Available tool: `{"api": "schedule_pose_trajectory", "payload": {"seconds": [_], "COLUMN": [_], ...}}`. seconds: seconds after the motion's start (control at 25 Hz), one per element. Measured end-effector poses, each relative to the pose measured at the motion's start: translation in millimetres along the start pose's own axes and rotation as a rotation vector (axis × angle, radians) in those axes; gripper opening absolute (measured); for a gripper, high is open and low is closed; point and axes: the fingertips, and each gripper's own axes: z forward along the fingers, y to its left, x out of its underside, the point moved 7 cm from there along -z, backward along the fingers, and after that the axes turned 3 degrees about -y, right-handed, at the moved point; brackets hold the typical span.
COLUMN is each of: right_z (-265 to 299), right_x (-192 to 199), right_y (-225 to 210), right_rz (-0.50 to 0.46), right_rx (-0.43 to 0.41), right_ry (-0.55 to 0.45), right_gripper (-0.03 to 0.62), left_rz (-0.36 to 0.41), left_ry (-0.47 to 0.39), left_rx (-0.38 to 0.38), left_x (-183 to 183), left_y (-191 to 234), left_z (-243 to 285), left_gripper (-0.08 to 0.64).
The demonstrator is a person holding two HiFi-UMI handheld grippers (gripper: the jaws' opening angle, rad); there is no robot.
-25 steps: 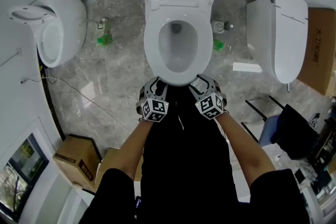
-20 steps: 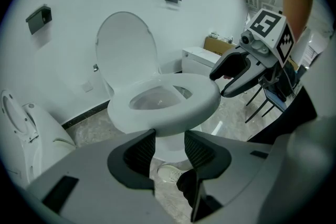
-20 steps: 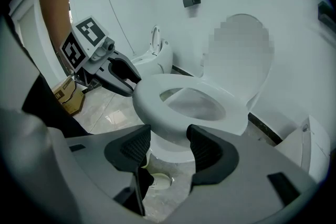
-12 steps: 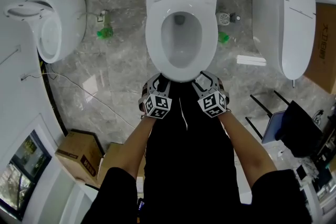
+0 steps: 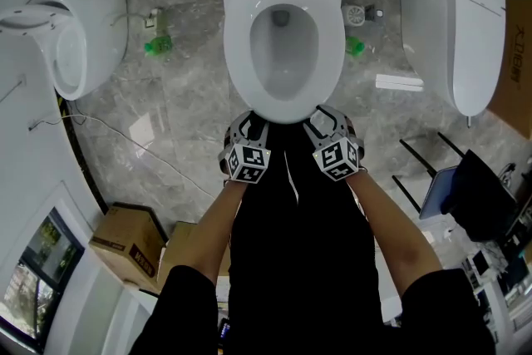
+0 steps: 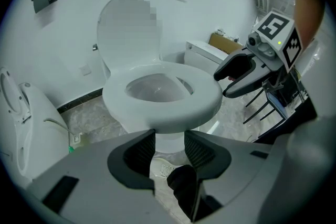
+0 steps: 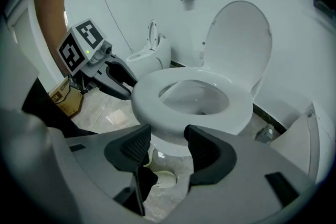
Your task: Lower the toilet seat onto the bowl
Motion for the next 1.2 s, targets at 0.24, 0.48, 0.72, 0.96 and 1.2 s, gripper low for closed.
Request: {"api": "schedule_pose_trajectory", "payload": {"seconds": [0.24, 0.48, 0.72, 0.96, 1.2], "right_z": [11, 18, 31, 43, 58], "right_x": [9, 19, 33, 42, 55], "right_y": [3, 4, 4, 5, 3], "right_rz": [0.017, 0.035, 0.058, 0.099, 0.099], "right_rx": [-0.004, -0.008, 0.004, 0.010, 0.016], "right_ry": [0.011, 0.011, 0.010, 0.021, 0.041], "right_gripper": [0.232, 0.232, 0.232, 0.232, 0.229], "left_rz": [0.007, 0.003, -0.006, -0.010, -0.014], "left_ry": [0.011, 0.040, 0.066, 0.092, 0.100], "left_rx": [-0.002, 0.009, 0.015, 0.033, 0.069], "left_x": [11, 20, 30, 40, 50], "left_y": [0, -3, -4, -3, -1], "left_z": [10, 21, 37, 49, 66], "left_gripper": [0.179, 0.179, 0.179, 0.179, 0.178]}}
